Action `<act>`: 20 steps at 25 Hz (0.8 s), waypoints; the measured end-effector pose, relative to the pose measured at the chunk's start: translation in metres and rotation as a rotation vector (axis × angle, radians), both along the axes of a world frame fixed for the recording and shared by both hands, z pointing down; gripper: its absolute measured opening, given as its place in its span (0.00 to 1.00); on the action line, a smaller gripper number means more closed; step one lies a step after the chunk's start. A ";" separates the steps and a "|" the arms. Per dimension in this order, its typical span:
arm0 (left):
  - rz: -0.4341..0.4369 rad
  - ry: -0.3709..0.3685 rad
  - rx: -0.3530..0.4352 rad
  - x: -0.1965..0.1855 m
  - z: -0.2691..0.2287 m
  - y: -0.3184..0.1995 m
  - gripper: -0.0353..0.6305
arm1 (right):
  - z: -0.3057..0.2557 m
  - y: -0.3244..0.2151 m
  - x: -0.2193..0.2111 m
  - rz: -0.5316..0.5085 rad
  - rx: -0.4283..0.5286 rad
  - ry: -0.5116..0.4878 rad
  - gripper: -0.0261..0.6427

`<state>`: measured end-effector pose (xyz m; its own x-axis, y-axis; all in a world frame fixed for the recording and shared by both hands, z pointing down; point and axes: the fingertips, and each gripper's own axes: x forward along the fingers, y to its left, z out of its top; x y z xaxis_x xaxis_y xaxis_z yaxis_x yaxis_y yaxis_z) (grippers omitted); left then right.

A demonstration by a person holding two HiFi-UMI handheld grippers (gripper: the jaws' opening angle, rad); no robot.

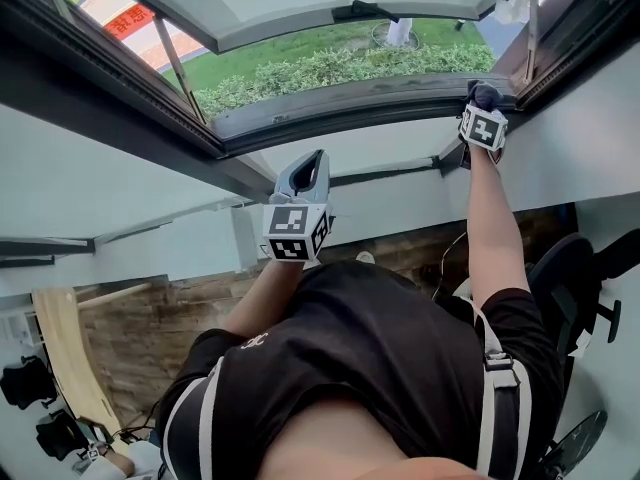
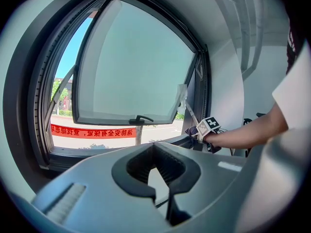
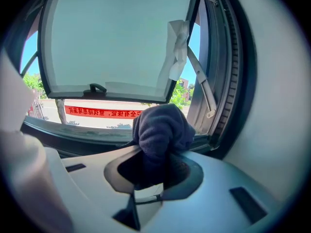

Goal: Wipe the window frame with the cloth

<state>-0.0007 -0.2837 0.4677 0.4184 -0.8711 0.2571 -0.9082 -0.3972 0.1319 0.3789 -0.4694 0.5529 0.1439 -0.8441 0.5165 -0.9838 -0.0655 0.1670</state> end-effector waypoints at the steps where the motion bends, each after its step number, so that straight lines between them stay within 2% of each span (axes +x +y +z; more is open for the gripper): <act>1: 0.002 0.003 0.000 0.002 0.000 -0.001 0.07 | 0.000 -0.001 0.004 0.006 -0.003 0.007 0.17; 8: 0.000 0.021 0.007 0.007 0.001 -0.006 0.07 | -0.001 -0.009 0.030 0.035 -0.036 0.041 0.17; 12: -0.013 0.019 0.007 0.003 0.002 -0.007 0.07 | -0.006 -0.014 0.043 0.015 -0.054 0.099 0.17; 17: -0.023 0.013 0.005 0.001 0.001 -0.009 0.07 | -0.007 -0.020 0.072 0.048 -0.127 0.136 0.16; 20: -0.033 0.007 0.002 -0.003 0.003 -0.010 0.07 | 0.005 -0.019 0.088 0.083 -0.193 0.116 0.15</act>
<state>-0.0035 -0.2940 0.4711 0.3910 -0.8851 0.2525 -0.9199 -0.3674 0.1370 0.4665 -0.4889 0.5578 0.2768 -0.7139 0.6433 -0.9498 -0.1014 0.2961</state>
